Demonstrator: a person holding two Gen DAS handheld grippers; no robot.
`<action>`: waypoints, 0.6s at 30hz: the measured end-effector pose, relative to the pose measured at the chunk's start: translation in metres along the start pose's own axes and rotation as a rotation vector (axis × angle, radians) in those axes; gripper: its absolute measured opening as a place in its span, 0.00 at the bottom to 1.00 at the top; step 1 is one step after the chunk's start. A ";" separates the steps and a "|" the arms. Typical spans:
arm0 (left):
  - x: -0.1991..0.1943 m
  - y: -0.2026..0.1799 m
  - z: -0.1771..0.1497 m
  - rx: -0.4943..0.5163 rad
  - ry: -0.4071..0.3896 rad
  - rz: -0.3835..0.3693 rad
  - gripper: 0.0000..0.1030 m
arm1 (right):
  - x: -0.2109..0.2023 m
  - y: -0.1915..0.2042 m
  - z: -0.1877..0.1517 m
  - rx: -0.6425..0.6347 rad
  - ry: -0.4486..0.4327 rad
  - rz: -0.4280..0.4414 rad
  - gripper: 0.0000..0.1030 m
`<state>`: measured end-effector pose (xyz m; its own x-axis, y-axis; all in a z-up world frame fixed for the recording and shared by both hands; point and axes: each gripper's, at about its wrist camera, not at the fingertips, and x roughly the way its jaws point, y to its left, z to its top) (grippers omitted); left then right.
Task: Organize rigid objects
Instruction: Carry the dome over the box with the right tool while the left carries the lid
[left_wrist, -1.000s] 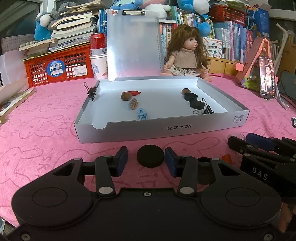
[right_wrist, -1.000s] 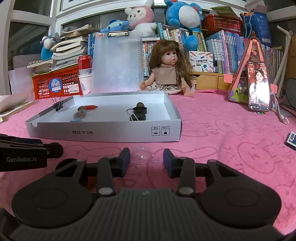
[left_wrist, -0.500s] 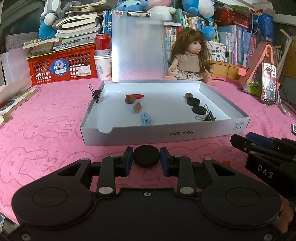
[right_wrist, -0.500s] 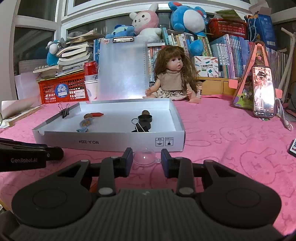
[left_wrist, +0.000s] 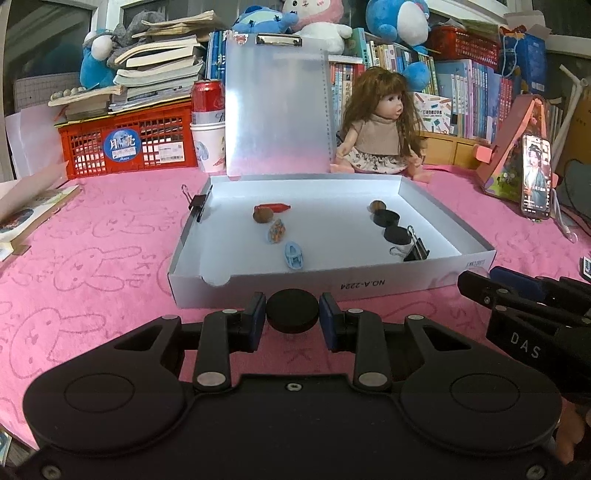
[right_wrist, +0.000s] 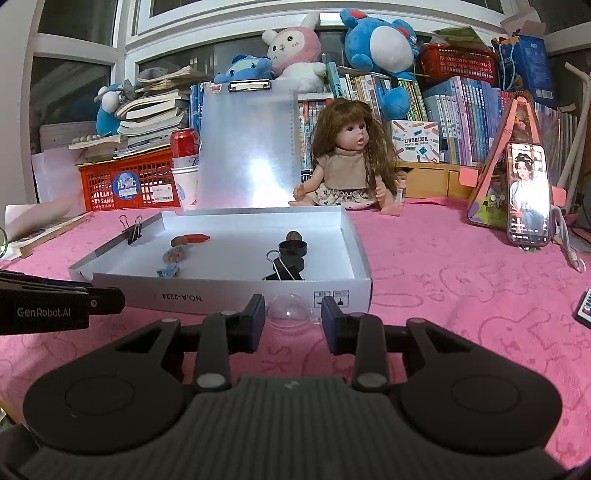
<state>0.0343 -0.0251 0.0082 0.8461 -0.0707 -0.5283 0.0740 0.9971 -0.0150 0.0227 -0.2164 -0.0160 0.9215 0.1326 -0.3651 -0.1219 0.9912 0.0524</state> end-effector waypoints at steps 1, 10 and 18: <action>0.000 0.000 0.001 0.001 -0.003 0.001 0.29 | 0.000 0.001 0.001 -0.002 -0.002 0.000 0.37; 0.001 0.000 0.013 -0.002 -0.018 -0.005 0.29 | 0.004 0.004 0.010 0.000 -0.006 0.015 0.37; 0.006 0.003 0.029 -0.008 -0.041 -0.001 0.29 | 0.010 0.003 0.020 0.009 -0.015 0.022 0.37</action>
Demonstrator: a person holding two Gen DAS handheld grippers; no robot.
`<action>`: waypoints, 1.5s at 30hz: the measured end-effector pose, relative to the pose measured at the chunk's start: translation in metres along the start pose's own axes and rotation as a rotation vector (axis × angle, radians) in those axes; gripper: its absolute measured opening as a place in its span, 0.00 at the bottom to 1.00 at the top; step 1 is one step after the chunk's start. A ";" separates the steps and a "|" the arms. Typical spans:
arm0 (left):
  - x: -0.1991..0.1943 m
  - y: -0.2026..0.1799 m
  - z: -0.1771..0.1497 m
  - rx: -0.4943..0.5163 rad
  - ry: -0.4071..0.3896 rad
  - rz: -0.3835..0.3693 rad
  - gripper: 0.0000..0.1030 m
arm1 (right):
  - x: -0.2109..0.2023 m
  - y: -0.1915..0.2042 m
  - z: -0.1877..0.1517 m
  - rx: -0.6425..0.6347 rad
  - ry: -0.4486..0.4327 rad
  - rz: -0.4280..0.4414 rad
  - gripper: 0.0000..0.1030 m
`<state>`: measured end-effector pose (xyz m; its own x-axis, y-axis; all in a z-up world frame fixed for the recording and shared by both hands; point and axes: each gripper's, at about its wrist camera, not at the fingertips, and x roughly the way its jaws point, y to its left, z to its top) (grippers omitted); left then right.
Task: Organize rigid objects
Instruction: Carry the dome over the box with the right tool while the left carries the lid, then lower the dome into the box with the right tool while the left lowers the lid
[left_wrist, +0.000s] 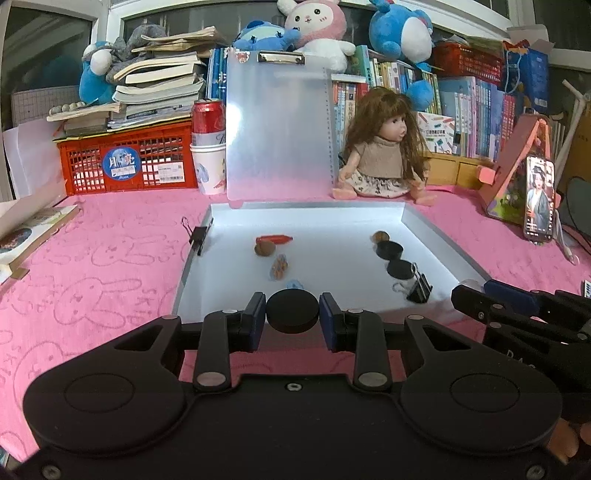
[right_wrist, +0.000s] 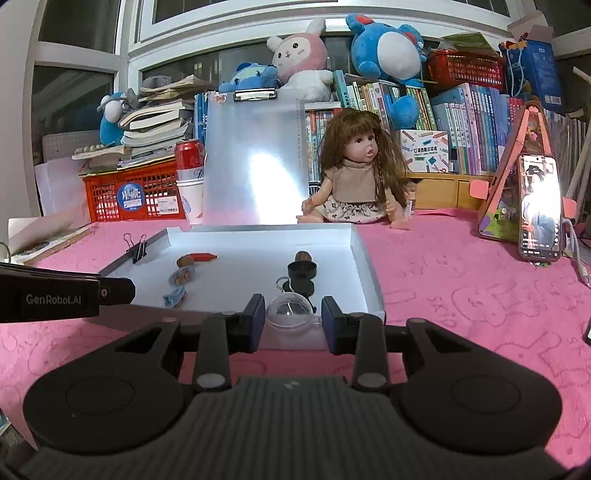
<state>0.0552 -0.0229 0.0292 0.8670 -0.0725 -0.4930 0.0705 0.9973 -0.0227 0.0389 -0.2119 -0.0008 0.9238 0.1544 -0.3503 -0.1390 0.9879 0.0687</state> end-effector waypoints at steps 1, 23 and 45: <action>0.001 0.000 0.002 0.000 -0.003 0.001 0.29 | 0.001 0.000 0.002 0.000 -0.003 -0.001 0.37; 0.030 0.016 0.041 -0.038 -0.013 -0.005 0.29 | 0.028 -0.005 0.024 0.024 0.019 0.018 0.37; 0.132 0.037 0.111 -0.130 0.155 -0.042 0.29 | 0.102 -0.023 0.096 0.088 0.118 0.083 0.37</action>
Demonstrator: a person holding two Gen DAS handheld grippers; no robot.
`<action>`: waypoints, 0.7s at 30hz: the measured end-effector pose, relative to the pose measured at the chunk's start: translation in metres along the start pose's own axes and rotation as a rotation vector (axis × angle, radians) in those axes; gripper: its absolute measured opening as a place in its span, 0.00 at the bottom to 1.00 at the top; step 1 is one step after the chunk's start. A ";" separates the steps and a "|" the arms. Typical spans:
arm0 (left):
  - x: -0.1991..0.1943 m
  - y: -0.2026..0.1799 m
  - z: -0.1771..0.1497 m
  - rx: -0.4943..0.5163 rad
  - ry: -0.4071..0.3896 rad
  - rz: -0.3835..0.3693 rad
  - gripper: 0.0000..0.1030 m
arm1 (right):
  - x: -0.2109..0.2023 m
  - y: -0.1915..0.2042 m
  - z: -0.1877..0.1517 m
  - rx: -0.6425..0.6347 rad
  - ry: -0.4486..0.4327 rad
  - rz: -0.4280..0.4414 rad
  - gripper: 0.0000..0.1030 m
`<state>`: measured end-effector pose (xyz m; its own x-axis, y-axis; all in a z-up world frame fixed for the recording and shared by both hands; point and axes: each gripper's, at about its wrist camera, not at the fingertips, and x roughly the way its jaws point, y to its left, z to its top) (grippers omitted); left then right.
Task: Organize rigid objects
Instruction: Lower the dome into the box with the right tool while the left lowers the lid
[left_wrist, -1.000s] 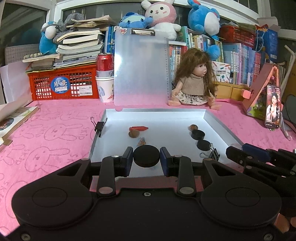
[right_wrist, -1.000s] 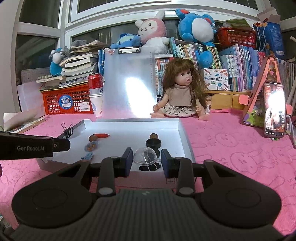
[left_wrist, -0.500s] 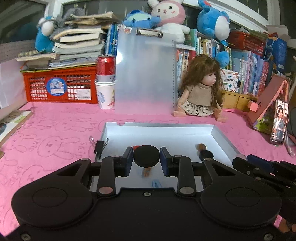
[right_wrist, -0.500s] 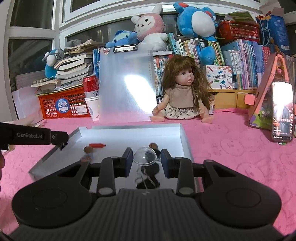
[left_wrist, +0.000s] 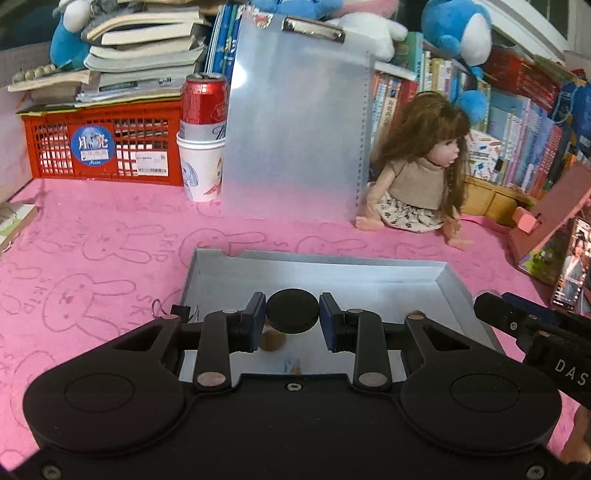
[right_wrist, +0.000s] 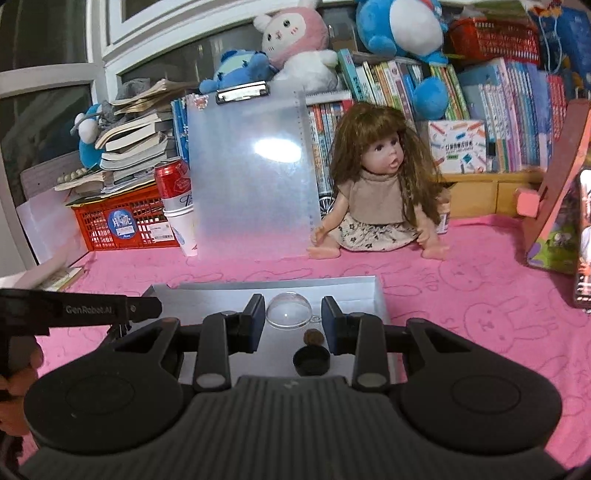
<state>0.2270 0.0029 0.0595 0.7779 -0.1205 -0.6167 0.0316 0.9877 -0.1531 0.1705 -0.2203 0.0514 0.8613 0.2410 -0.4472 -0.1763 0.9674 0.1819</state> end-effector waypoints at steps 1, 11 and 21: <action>0.004 0.001 0.002 -0.004 0.009 0.001 0.29 | 0.006 -0.002 0.003 0.012 0.016 0.007 0.37; 0.044 0.002 0.012 -0.008 0.055 0.052 0.29 | 0.054 -0.012 0.017 0.062 0.124 0.020 0.37; 0.073 0.001 0.012 0.014 0.086 0.082 0.29 | 0.094 -0.017 0.011 0.041 0.208 -0.002 0.37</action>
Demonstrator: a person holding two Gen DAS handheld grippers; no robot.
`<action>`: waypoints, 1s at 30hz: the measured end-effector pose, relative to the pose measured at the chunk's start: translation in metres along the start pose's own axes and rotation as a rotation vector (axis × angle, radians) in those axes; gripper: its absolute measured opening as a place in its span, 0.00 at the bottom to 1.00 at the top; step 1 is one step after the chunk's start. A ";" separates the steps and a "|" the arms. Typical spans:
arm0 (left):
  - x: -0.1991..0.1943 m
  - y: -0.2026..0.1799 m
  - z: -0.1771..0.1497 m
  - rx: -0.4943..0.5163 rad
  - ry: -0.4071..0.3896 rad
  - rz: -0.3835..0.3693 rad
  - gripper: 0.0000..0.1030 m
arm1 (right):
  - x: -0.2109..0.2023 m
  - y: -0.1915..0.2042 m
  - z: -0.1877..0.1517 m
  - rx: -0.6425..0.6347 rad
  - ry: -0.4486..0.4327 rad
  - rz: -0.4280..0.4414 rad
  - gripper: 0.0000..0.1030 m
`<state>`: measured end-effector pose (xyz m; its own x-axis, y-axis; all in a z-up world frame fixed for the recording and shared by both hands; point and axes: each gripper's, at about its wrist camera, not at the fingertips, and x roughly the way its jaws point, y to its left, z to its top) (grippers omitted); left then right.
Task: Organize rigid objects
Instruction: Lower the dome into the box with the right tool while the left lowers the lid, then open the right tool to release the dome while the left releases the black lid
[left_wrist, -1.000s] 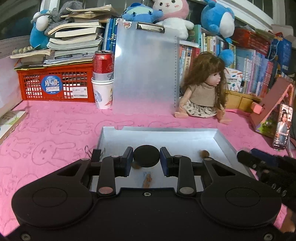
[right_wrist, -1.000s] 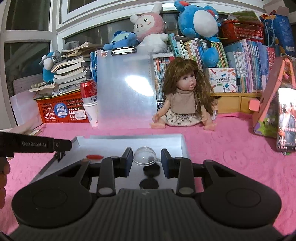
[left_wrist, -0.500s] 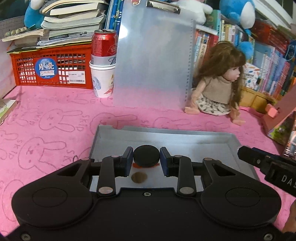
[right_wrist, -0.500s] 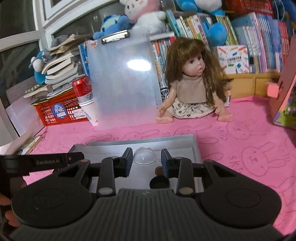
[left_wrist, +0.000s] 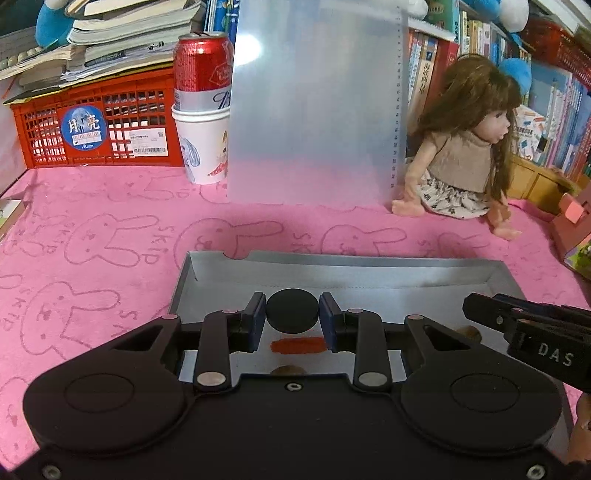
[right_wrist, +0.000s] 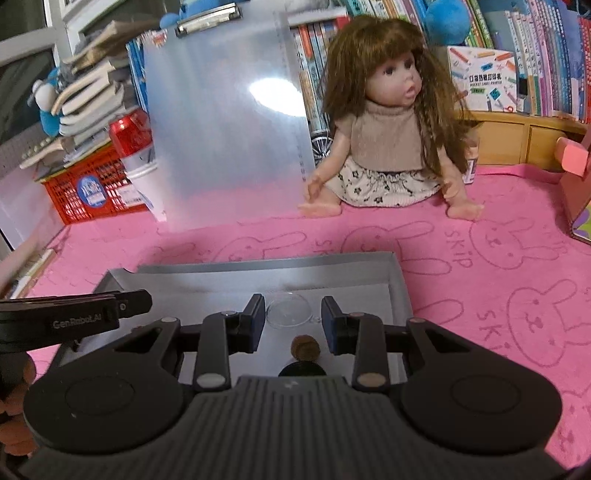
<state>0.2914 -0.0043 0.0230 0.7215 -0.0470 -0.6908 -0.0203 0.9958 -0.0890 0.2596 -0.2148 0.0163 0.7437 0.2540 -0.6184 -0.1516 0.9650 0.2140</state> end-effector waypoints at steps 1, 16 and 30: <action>0.002 0.000 0.000 0.003 0.001 0.004 0.29 | 0.003 0.000 0.000 -0.002 0.003 -0.003 0.37; 0.016 -0.011 -0.005 0.046 -0.001 0.037 0.29 | 0.025 -0.002 0.001 -0.007 0.032 -0.036 0.37; 0.023 -0.015 -0.010 0.057 0.024 0.047 0.29 | 0.035 0.004 0.001 -0.040 0.088 -0.056 0.37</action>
<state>0.3013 -0.0210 0.0007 0.7043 -0.0012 -0.7099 -0.0137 0.9998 -0.0154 0.2856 -0.2022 -0.0032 0.6922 0.2023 -0.6928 -0.1384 0.9793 0.1477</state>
